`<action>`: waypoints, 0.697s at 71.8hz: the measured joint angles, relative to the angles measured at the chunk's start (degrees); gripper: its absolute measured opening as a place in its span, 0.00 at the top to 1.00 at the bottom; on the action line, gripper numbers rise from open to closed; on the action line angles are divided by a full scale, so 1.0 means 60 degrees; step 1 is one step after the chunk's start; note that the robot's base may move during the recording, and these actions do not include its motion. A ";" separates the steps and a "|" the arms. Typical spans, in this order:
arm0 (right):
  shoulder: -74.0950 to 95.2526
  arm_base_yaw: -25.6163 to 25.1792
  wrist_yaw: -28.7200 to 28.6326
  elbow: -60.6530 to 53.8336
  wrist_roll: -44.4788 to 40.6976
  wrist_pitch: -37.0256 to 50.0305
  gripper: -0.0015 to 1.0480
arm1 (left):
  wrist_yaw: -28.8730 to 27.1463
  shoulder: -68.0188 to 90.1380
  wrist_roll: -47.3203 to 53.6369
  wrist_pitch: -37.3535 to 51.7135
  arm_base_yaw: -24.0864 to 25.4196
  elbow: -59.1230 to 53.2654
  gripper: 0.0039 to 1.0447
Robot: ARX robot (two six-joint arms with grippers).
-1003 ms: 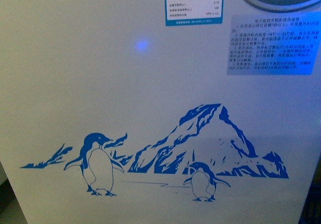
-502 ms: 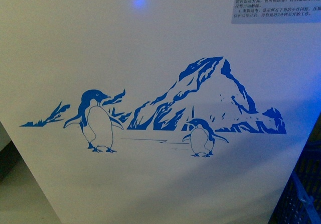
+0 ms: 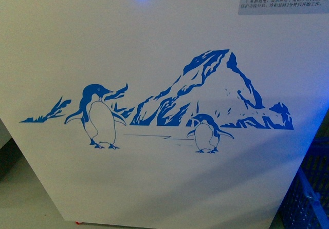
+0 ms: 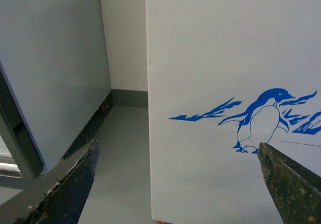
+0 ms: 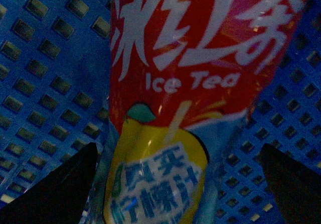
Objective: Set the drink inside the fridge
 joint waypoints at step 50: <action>-0.0703 0.0033 -0.0251 -0.0692 -0.0805 -0.0248 0.52 | 0.0000 0.0000 0.0000 0.0000 0.0000 0.0000 0.08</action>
